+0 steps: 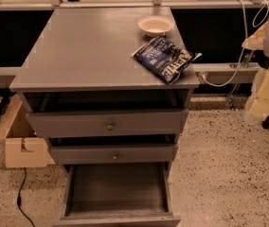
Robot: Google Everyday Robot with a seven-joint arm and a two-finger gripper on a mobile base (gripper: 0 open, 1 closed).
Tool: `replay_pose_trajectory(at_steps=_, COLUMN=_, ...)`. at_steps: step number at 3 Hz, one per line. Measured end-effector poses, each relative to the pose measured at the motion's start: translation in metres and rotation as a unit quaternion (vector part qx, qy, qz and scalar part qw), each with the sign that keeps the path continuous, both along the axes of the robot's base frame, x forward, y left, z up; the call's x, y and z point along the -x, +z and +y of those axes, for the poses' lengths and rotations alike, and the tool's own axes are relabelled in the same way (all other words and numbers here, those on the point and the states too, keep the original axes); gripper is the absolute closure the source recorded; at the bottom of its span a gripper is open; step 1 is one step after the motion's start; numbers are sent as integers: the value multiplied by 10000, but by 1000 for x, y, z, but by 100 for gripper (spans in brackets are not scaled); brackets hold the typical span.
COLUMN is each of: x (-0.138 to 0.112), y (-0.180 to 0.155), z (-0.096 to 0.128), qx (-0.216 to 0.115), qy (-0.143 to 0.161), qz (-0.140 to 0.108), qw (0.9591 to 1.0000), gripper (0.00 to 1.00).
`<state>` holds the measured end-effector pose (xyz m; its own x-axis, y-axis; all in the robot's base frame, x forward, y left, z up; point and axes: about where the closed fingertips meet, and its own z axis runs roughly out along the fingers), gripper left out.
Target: Close bottom drawer
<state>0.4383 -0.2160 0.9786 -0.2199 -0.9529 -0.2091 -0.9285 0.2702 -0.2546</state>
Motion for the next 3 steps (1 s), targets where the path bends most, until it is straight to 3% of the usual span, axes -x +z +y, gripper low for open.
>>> replay_pose_trajectory(at_steps=1, x=0, y=0, z=0, qx=0, qy=0, qz=0, qw=10000, gripper=0)
replay_pose_trajectory(at_steps=2, x=2, y=-19, z=3, qx=-163, qy=-38, qz=178, qw=9997, gripper=0)
replay_pose_trajectory(at_steps=3, x=15, y=-90, z=19, qx=-996, qy=-314, qz=722, qw=9919, gripper=0)
